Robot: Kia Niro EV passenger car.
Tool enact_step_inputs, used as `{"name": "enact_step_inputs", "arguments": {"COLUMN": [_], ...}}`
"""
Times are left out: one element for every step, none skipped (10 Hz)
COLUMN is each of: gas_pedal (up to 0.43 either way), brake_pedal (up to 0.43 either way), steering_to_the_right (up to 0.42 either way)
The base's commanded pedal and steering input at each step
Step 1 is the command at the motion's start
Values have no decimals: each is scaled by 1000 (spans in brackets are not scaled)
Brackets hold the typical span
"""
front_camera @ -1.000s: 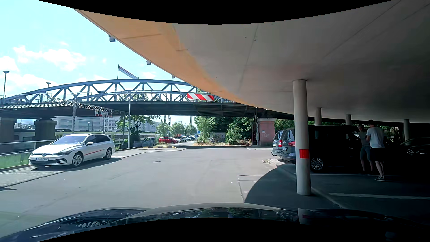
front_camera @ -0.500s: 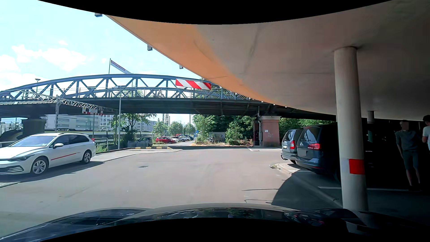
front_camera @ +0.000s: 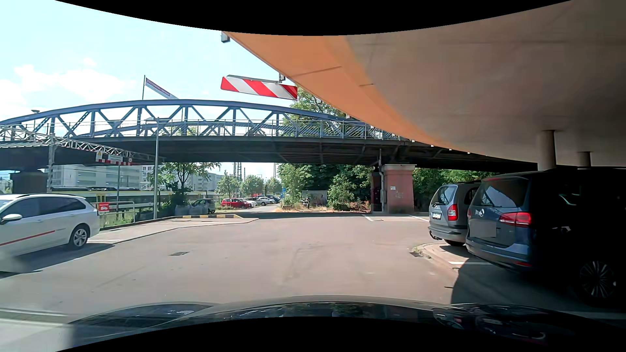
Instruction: Follow the waypoints while adhering to traffic rules and regulations
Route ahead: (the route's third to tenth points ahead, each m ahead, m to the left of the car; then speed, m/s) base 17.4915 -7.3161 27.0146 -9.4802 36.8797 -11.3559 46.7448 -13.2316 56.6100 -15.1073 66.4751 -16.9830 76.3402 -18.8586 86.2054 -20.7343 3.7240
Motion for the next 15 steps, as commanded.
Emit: {"name": "enact_step_inputs", "arguments": {"gas_pedal": [0, 0, 0, 0, 0, 0, 0, 0, 0, 0, 0, 0, 0, 0, 0], "brake_pedal": [0, 0, 0, 0, 0, 0, 0, 0, 0, 0, 6, 37, 61, 49, 6], "steering_to_the_right": [31, 40, 46, 52, 57, 61, 65, 67, 68, 67, 67, 65, 61, 50, 41]}}
